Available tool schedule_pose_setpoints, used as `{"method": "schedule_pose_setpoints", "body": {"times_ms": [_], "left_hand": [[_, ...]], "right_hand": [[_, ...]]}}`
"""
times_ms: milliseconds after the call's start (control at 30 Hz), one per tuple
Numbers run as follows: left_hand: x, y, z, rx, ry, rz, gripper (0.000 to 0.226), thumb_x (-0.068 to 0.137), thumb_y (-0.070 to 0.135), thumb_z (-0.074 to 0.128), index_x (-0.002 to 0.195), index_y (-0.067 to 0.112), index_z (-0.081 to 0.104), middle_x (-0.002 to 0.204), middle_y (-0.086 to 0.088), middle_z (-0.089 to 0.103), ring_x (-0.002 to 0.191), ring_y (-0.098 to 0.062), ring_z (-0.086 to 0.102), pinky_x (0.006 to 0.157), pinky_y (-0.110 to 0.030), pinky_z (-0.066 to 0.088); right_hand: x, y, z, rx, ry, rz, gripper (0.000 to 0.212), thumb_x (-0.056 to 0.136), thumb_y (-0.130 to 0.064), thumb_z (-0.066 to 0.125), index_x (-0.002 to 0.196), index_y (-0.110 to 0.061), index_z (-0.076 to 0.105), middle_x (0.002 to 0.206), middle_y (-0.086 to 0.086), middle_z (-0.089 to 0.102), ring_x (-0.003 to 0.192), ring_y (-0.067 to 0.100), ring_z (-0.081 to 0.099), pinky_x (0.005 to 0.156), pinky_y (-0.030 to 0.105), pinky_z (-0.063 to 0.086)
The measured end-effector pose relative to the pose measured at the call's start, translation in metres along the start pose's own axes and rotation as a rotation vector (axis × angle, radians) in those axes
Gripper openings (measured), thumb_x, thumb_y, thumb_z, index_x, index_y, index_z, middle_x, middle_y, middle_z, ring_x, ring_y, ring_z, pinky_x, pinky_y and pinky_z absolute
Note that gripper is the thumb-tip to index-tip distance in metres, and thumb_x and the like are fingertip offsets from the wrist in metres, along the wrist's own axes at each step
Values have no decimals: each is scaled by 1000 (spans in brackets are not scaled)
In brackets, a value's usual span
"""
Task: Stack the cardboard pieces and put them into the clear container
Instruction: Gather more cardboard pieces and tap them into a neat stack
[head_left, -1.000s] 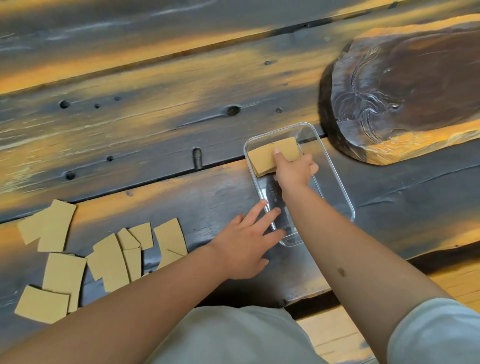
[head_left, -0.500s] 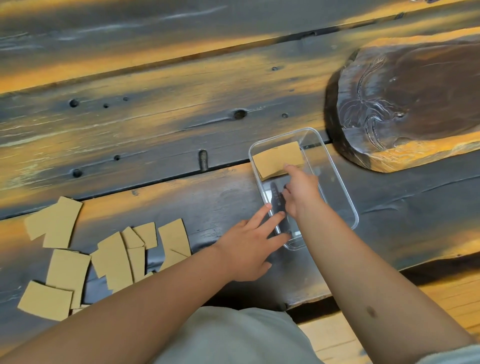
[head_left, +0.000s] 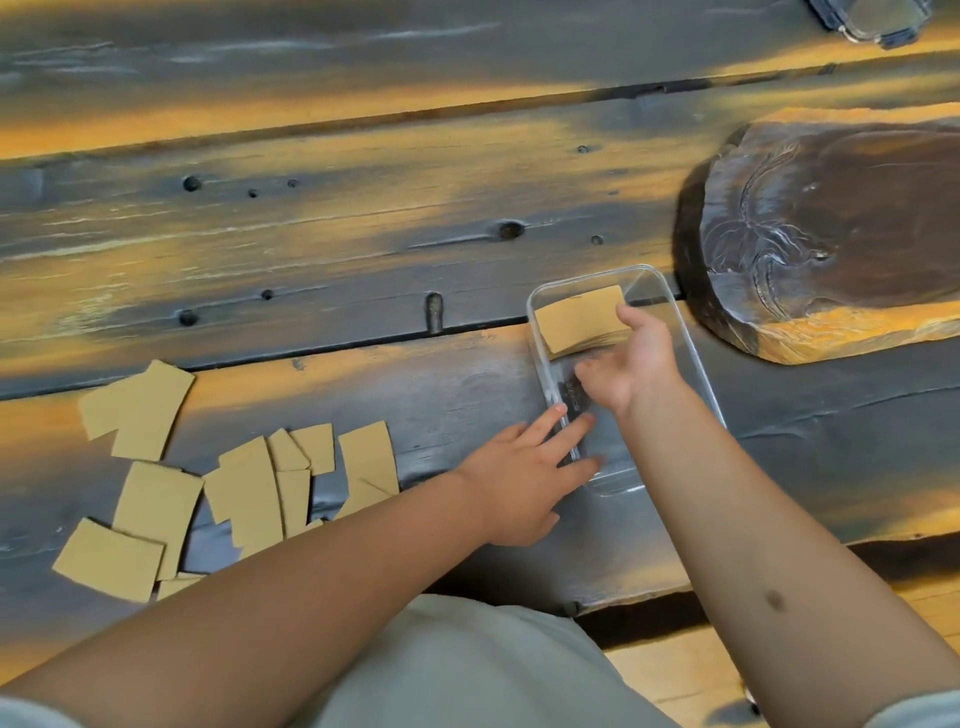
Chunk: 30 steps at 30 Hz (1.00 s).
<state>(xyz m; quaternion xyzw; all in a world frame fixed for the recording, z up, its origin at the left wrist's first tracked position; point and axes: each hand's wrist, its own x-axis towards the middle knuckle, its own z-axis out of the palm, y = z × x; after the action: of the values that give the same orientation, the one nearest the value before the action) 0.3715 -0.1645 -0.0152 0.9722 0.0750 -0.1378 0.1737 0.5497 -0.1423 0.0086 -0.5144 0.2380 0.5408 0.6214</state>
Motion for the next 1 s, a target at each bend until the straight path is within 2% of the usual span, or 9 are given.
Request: {"method": "schedule_pose_setpoints", "body": {"times_ms": [100, 233, 300, 367, 433, 500, 600, 733, 1000], "left_hand": [[-20, -11, 1, -50, 103, -45, 80, 88, 42, 56, 151, 27, 8, 161, -11, -6, 147, -31, -7, 115, -48, 12], [-70, -40, 16, -116, 84, -220, 81, 88, 51, 48, 151, 32, 1, 161, -8, -10, 147, -30, -8, 116, -49, 7], [-112, -56, 32, -110, 32, -346, 85, 85, 57, 49, 151, 33, 1, 161, -8, -10, 147, -33, -7, 115, -51, 10], [-155, -68, 54, -133, -2, -478, 87, 83, 62, 49, 151, 33, 3, 160, -10, -10, 146, -35, -6, 114, -52, 11], [-201, -71, 78, -159, -16, -603, 88, 81, 64, 50, 150, 32, 6, 160, -11, -7, 145, -35, -2, 113, -52, 14], [-239, -71, 100, -139, -10, -710, 88, 80, 65, 49, 150, 30, 8, 158, -11, 0, 143, -34, 4, 110, -52, 20], [-272, -67, 123, -135, -29, -805, 87, 81, 70, 40, 150, 32, 2, 157, -7, -1, 142, -32, 6, 107, -52, 22], [-294, -76, 141, -144, -52, -850, 89, 81, 76, 30, 148, 37, -13, 158, -8, -19, 145, -36, -8, 111, -58, 11], [-302, -127, 132, -215, 49, -943, 97, 80, 80, 21, 151, 22, -8, 156, -18, -23, 143, -38, -19, 114, -57, -1]], "right_hand": [[-12, 8, 0, -186, -12, -47, 76, 90, -36, 54, 152, -11, 17, 151, 14, 31, 142, 26, 24, 118, 43, 11], [-49, 37, 10, -588, 142, -617, 61, 85, -29, 60, 141, -20, 37, 145, 4, 42, 129, 14, 42, 97, 27, 33], [-64, 73, 17, -754, -11, -752, 60, 83, -25, 62, 138, -20, 40, 143, 0, 44, 127, 8, 44, 99, 22, 36], [-62, 112, 18, -997, -184, -717, 59, 85, -22, 66, 139, -19, 42, 143, 1, 45, 131, 10, 41, 109, 28, 32], [-53, 156, 15, -1331, -254, -622, 67, 85, -27, 69, 143, -20, 38, 145, 1, 42, 133, 12, 37, 108, 27, 28], [-41, 196, 9, -1523, -255, -493, 77, 83, -31, 70, 148, -18, 30, 152, 5, 34, 138, 19, 31, 109, 28, 25], [-33, 239, 2, -1691, -116, -337, 93, 82, -40, 70, 152, -23, 13, 161, 6, 3, 147, 27, 3, 116, 42, 14], [-36, 286, 7, -1777, 21, -361, 100, 75, -44, 71, 150, -32, 6, 161, -1, -11, 146, 27, -12, 114, 45, 11], [-39, 301, -8, -1924, -54, -427, 122, 62, -51, 82, 148, -38, -4, 158, -3, -22, 144, 27, -19, 115, 42, 5]]}}
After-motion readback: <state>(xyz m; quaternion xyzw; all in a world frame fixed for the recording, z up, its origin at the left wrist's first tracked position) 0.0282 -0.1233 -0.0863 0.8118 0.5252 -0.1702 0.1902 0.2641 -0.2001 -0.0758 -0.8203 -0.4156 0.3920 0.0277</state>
